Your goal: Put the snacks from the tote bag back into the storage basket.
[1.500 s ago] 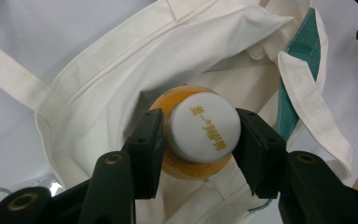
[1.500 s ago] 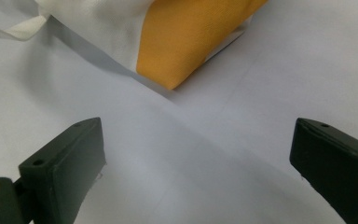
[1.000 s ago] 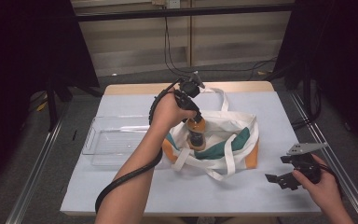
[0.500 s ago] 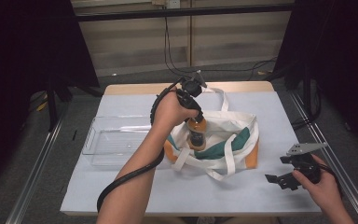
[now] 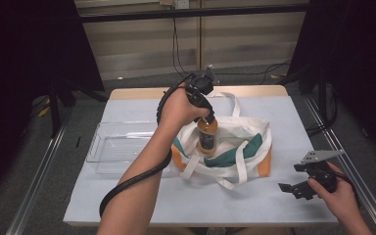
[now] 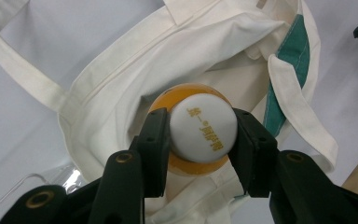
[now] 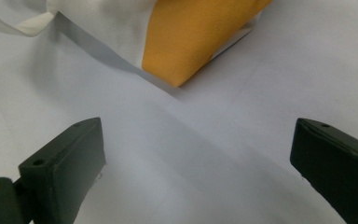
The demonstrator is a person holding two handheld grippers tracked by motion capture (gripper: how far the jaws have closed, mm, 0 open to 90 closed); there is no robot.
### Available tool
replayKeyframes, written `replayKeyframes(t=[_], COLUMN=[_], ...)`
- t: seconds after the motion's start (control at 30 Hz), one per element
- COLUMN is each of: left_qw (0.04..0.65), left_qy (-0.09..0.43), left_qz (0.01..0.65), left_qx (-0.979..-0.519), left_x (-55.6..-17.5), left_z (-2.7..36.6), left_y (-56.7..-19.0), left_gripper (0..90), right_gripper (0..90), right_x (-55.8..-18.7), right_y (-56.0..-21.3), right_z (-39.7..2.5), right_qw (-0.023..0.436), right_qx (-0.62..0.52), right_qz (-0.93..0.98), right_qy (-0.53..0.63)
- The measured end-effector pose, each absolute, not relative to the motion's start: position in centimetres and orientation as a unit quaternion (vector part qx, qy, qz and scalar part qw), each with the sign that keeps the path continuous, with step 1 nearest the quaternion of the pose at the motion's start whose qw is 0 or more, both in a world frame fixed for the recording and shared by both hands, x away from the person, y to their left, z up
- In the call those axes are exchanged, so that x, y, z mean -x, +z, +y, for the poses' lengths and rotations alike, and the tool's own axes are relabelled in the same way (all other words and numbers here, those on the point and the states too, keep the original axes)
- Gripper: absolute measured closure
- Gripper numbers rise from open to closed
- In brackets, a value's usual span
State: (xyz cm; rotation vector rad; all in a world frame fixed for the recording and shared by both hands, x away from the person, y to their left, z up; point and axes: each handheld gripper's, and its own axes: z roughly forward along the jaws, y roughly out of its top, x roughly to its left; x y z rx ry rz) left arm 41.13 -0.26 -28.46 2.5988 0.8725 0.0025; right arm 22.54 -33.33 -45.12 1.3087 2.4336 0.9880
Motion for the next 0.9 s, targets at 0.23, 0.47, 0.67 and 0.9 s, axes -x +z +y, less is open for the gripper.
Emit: replayKeyframes(t=[0.23,0.47,0.67,0.9], left_qw=[0.186,0.181,0.187,0.186], left_qy=[0.003,0.005,0.004,0.004], left_qz=[0.320,0.325,0.328,0.334], left_qx=[-0.929,-0.928,-0.926,-0.924], left_x=[-41.2,-41.1,-41.0,-40.8], left_z=[0.4,1.2,1.8,2.6], left_y=[-27.1,-25.5,-24.6,-23.9], left_gripper=[59.6,59.6,59.6,59.5], right_gripper=[2.5,2.5,2.5,2.5], right_x=[-22.6,-22.7,-22.7,-22.7], right_y=[-45.1,-45.3,-45.3,-45.3], right_z=[-33.3,-33.3,-33.2,-33.2], right_qw=[0.108,0.106,0.105,0.104], right_qx=[-0.445,-0.441,-0.439,-0.440], right_qz=[0.824,0.827,0.828,0.828], right_qy=[0.335,0.333,0.333,0.331])
